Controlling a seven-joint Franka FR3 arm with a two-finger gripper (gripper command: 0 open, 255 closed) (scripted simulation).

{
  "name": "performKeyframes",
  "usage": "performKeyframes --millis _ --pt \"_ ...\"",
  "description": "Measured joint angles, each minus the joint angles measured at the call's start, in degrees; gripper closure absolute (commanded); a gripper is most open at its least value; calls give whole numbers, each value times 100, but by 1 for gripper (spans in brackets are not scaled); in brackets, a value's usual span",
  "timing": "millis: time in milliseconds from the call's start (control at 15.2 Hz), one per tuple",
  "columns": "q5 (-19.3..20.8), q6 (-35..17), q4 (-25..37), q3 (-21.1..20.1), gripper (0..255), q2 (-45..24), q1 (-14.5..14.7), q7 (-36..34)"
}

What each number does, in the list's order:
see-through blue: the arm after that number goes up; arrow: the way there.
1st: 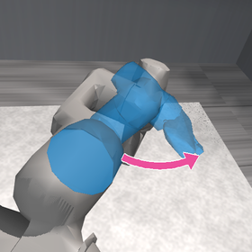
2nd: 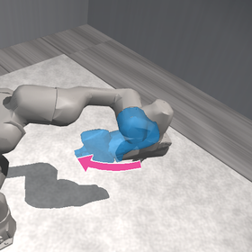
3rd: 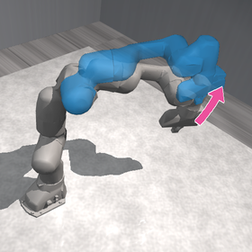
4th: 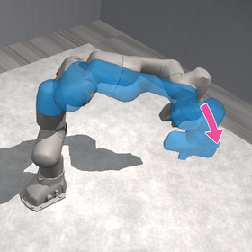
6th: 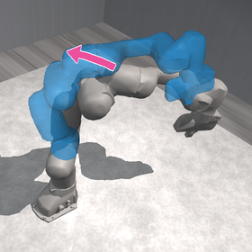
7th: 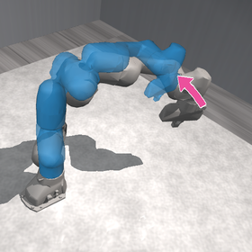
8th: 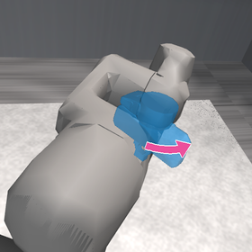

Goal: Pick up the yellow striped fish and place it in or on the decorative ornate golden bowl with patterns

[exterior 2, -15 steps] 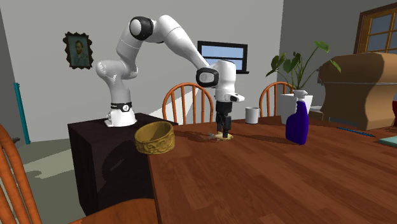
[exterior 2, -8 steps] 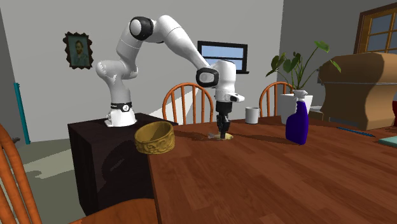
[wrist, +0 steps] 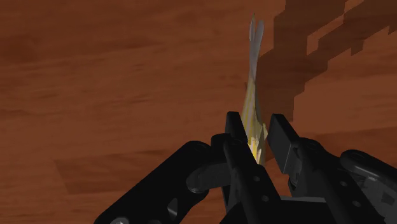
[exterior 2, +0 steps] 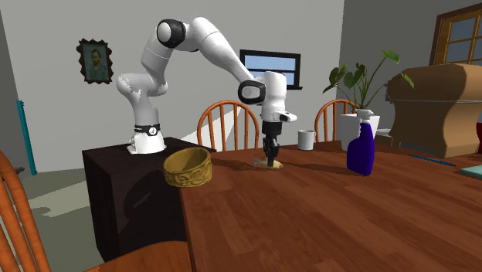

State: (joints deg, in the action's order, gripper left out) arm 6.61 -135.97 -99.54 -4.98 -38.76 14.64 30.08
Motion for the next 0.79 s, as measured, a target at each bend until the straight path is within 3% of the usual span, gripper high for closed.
performKeyframes --millis 792 --pt "-77 589 -2 -57 255 597 -39 61"
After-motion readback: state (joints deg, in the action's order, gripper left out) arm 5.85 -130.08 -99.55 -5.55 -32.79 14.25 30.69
